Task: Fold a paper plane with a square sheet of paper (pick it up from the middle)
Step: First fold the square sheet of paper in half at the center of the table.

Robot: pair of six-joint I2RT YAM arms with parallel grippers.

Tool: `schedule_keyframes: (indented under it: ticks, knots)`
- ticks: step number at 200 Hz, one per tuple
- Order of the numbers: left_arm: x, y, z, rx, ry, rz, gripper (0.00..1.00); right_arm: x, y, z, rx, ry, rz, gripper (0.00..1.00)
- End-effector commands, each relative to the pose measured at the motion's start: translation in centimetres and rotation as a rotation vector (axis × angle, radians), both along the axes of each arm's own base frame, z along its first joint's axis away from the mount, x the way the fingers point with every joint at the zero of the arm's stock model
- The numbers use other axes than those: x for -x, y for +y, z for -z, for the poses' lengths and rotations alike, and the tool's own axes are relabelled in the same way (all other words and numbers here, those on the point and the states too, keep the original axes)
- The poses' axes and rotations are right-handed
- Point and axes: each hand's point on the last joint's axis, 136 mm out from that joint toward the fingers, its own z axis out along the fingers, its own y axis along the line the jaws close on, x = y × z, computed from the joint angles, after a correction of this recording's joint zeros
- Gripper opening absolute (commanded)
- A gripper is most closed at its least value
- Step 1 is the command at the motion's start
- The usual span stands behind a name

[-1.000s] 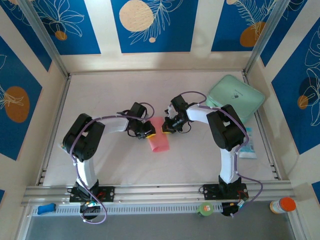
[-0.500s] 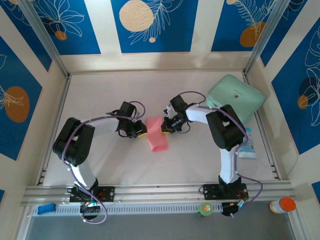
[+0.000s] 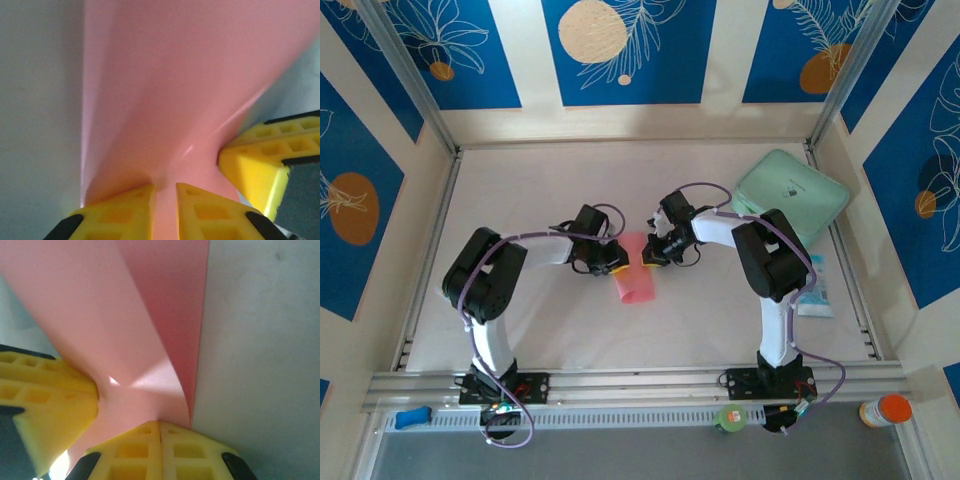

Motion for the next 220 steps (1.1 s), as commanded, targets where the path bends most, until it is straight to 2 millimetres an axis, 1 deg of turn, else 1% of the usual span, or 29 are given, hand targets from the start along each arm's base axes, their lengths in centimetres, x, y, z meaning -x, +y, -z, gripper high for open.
schedule_keyframes:
  ticks: [1,19,30,43,54,71,85,95,102,114,125,143,160,180,196,220]
  knots:
    - [-0.2,3.5,2.2,-0.133,0.011,-0.032,0.2,4.6,-6.7,8.5,0.378,0.159,0.027,0.0]
    - [-0.3,5.5,2.6,-0.143,0.019,-0.064,0.2,4.7,-7.0,8.8,0.396,0.165,0.027,0.0]
    - [-0.6,6.4,2.4,-0.139,0.014,-0.083,0.2,4.7,-7.2,8.9,0.403,0.165,0.028,0.0]
    - [-1.2,7.1,1.8,-0.116,0.005,-0.096,0.2,4.7,-7.3,9.0,0.41,0.166,0.027,0.0]
    - [-1.7,7.1,0.6,-0.096,-0.019,-0.097,0.2,4.7,-7.4,9.1,0.412,0.168,0.027,0.0]
    - [-2.5,6.1,-1.8,-0.043,-0.072,-0.074,0.2,4.7,-7.4,9.1,0.413,0.17,0.027,0.0]
    - [-2.9,4.6,-3.8,0.017,-0.118,-0.059,0.2,4.8,-7.3,9.0,0.414,0.171,0.026,0.0]
    - [-3.0,3.4,-4.6,0.061,-0.135,-0.047,0.2,4.7,-7.3,9.0,0.416,0.172,0.027,0.0]
    - [-3.0,2.6,-4.7,0.085,-0.138,-0.04,0.2,4.8,-7.4,9.1,0.419,0.174,0.027,0.0]
    - [-3.2,1.3,-4.5,0.123,-0.131,-0.032,0.2,4.8,-7.4,9.1,0.42,0.177,0.026,0.0]
    - [-3.4,0.4,-3.7,0.138,-0.112,-0.027,0.2,4.9,-7.4,9.1,0.422,0.18,0.026,0.0]
    - [-3.9,-0.2,-2.4,0.147,-0.083,-0.03,0.2,5.0,-7.5,9.2,0.43,0.185,0.021,0.0]
    - [-4.3,-0.2,-1.6,0.13,-0.074,-0.035,0.2,5.2,-7.6,9.2,0.435,0.187,0.016,0.0]
    - [-4.7,0.6,-0.3,0.073,-0.07,-0.045,0.2,5.3,-7.8,9.3,0.444,0.191,0.012,0.0]
    - [-4.8,2.1,0.9,0.021,-0.059,-0.07,0.2,5.3,-8.0,9.3,0.454,0.19,0.012,0.0]
    - [-5.1,4.4,2.0,-0.051,-0.068,-0.092,0.2,5.2,-8.5,9.3,0.464,0.189,0.015,0.0]
